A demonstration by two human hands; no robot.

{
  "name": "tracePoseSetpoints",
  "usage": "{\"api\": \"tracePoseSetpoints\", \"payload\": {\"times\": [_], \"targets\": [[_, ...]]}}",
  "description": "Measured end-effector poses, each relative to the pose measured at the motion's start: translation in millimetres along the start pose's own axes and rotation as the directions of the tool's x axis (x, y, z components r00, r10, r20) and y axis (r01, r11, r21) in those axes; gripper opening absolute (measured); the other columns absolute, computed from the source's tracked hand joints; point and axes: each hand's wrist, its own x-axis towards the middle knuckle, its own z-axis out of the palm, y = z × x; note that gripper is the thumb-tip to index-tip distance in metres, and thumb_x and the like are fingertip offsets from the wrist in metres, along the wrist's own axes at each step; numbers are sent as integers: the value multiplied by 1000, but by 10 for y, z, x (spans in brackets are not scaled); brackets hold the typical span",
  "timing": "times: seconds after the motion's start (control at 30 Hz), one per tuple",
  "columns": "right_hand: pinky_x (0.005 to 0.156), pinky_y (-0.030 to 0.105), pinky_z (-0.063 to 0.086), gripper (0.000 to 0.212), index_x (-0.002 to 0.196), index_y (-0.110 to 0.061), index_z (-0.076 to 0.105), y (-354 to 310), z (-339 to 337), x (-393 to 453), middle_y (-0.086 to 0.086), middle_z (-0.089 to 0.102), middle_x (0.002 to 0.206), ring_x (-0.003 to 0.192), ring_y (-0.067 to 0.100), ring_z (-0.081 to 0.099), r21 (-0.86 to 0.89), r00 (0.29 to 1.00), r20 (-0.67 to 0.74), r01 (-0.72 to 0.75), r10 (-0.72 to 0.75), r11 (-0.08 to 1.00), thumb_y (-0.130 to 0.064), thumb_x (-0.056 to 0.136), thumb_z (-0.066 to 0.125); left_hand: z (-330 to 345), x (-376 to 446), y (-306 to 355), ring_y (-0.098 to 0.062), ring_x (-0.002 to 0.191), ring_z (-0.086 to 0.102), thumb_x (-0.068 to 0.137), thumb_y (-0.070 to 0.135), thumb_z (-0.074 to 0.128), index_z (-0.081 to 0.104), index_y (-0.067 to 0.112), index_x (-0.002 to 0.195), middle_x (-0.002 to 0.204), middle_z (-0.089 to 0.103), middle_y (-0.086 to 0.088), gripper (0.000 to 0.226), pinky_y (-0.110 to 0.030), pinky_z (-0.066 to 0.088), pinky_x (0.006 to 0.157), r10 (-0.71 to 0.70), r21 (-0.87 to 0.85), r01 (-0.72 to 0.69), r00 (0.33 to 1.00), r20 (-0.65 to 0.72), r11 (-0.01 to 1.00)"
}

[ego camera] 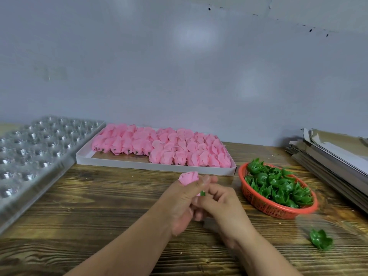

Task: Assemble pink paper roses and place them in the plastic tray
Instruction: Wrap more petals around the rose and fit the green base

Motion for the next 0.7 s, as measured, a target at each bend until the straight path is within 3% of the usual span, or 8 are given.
{"api": "tracePoseSetpoints", "payload": {"times": [0.1,0.2,0.3,0.4,0.5,0.57,0.63,0.7], "targets": [[45,24,47,5,63,-7,67,-26,-12,5,10,57,55,41,13,47,203,986,114,-146,125,968,-8,67,65,-30,-26,43,-13,44,41,69,39,71,78,18,89,91,52,-16,30,-21,32,41,-23,16,22,996,89,1000],[45,24,47,6,61,-11,68,-33,-2,-1,8,56,54,40,12,46,244,976,134,-199,171,949,-11,66,66,-30,-29,47,-12,42,41,67,45,70,78,19,88,98,59,-14,34,-21,31,40,-37,30,34,994,99,999],[47,23,43,5,65,-16,69,-24,61,-25,9,58,55,47,13,50,34,999,7,-44,43,998,-12,66,66,6,26,11,-17,53,52,70,43,66,74,10,94,76,64,-10,41,-26,38,50,-26,-26,25,1000,-16,999],[56,39,45,22,84,-23,70,21,121,-25,16,65,69,62,18,53,-294,978,-103,144,-181,945,-18,63,67,20,76,-26,-25,76,64,71,34,66,76,8,84,82,68,-14,30,-35,54,76,-9,-149,-5,996,-94,989],[49,37,40,20,85,-29,70,25,111,-28,10,59,61,56,15,47,-330,966,-126,173,-225,928,-22,67,66,28,57,-32,-24,80,67,72,36,66,77,11,84,84,70,-12,30,-41,51,85,2,-115,-10,998,-65,993],[46,31,35,15,85,-25,71,12,83,-34,6,50,56,52,15,41,-276,981,-90,144,-174,950,-19,72,67,27,27,-16,-20,74,66,71,39,65,73,11,93,83,69,-8,37,-37,51,75,12,-32,-14,999,-36,999],[47,26,41,1,77,-7,69,-3,54,-21,11,54,57,48,15,46,-130,994,-42,98,-104,987,-6,77,68,29,-15,32,-15,58,58,72,41,64,69,10,100,74,65,-5,42,-26,42,53,25,51,-26,1000,18,998],[45,24,45,5,69,-4,67,-28,33,-12,13,57,57,43,14,49,43,1000,16,2,-3,999,-3,74,67,3,-35,66,-13,46,48,76,40,63,67,8,105,66,61,-4,43,-21,33,41,20,99,-27,997,78,995]]}}
